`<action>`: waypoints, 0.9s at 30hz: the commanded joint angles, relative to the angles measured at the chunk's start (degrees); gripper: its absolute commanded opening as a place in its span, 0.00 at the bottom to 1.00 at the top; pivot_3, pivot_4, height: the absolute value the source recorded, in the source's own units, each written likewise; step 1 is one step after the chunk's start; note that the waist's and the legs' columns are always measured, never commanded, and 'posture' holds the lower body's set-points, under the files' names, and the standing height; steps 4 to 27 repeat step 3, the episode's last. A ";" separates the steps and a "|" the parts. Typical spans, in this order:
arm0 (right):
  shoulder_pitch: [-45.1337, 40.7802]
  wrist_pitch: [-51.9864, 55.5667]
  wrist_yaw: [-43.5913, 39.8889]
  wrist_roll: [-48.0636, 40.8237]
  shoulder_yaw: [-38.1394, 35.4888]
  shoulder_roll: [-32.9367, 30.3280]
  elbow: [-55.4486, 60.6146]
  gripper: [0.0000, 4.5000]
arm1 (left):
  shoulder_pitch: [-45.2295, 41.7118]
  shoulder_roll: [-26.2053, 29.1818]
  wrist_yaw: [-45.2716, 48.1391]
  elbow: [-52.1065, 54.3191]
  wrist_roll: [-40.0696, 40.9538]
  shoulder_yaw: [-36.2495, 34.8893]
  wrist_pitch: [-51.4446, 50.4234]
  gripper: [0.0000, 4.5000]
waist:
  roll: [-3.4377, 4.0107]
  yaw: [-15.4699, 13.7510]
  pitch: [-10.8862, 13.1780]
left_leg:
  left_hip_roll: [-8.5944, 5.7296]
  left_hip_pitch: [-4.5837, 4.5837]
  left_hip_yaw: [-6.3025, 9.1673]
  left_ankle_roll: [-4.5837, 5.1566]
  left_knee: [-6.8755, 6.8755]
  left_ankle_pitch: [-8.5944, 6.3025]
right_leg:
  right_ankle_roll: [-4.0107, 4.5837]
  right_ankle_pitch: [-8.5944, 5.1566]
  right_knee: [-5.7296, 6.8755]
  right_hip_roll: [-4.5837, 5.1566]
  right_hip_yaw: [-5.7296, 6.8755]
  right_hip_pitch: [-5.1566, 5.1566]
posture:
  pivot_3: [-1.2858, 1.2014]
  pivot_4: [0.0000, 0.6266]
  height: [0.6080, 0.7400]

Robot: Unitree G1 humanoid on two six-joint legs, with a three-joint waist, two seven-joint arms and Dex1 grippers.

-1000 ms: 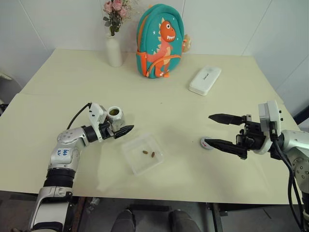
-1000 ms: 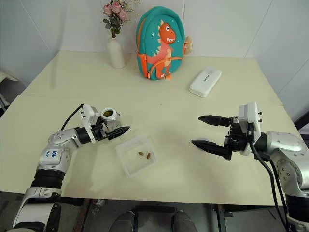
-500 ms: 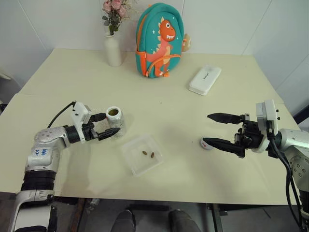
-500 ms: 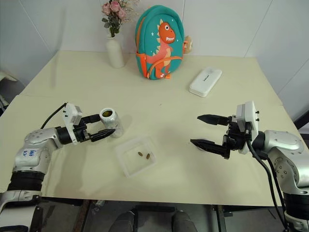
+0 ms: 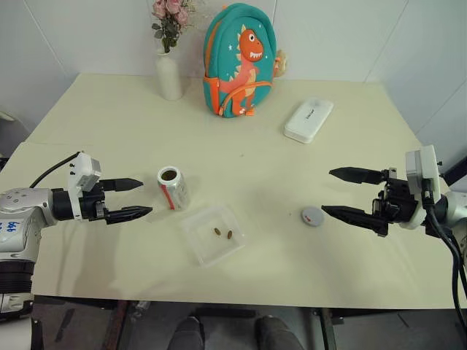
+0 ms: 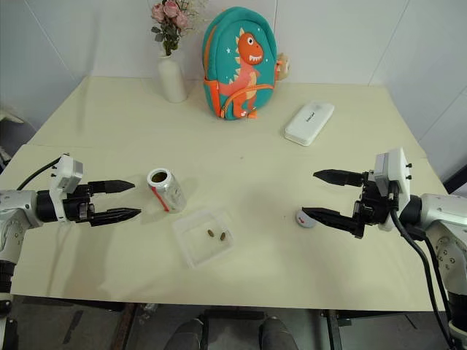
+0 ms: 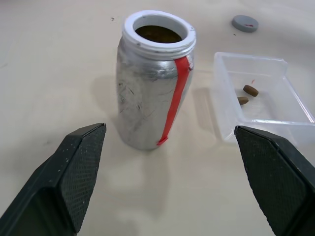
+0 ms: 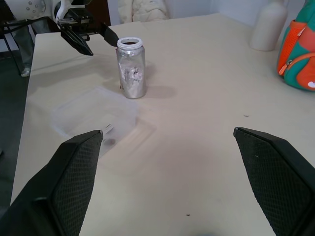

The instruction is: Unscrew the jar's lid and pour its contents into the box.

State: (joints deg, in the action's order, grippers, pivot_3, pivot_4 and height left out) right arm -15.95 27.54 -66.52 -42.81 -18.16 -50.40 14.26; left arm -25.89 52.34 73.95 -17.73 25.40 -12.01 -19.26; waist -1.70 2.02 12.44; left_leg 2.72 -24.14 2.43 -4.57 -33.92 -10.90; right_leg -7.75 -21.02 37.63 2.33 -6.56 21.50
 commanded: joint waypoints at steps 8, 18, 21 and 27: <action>0.07 -0.36 0.21 -0.90 -2.47 -1.04 1.80 1.00 | 1.93 5.41 8.24 -4.75 2.79 -7.02 6.23 0.99 | 0.00 0.25 0.00 | 0.01 -0.02 -0.01 0.00 0.01 0.00 | 0.01 0.00 0.00 0.00 -0.01 0.04 | 0.52 0.24 1.00; 0.07 -0.36 0.21 -0.90 -2.47 -1.04 1.80 1.00 | 1.93 5.41 8.24 -4.75 2.79 -7.02 6.23 0.99 | 0.00 0.25 0.00 | 0.01 -0.02 -0.01 0.00 0.01 0.00 | 0.01 0.00 0.00 0.00 -0.01 0.04 | 0.52 0.24 1.00; 0.07 -0.36 0.21 -0.90 -2.47 -1.04 1.80 1.00 | 1.93 5.41 8.24 -4.75 2.79 -7.02 6.23 0.99 | 0.00 0.25 0.00 | 0.01 -0.02 -0.01 0.00 0.01 0.00 | 0.01 0.00 0.00 0.00 -0.01 0.04 | 0.52 0.24 1.00; 0.07 -0.36 0.21 -0.90 -2.47 -1.04 1.80 1.00 | 1.93 5.41 8.24 -4.75 2.79 -7.02 6.23 0.99 | 0.00 0.25 0.00 | 0.01 -0.02 -0.01 0.00 0.01 0.00 | 0.01 0.00 0.00 0.00 -0.01 0.04 | 0.52 0.24 1.00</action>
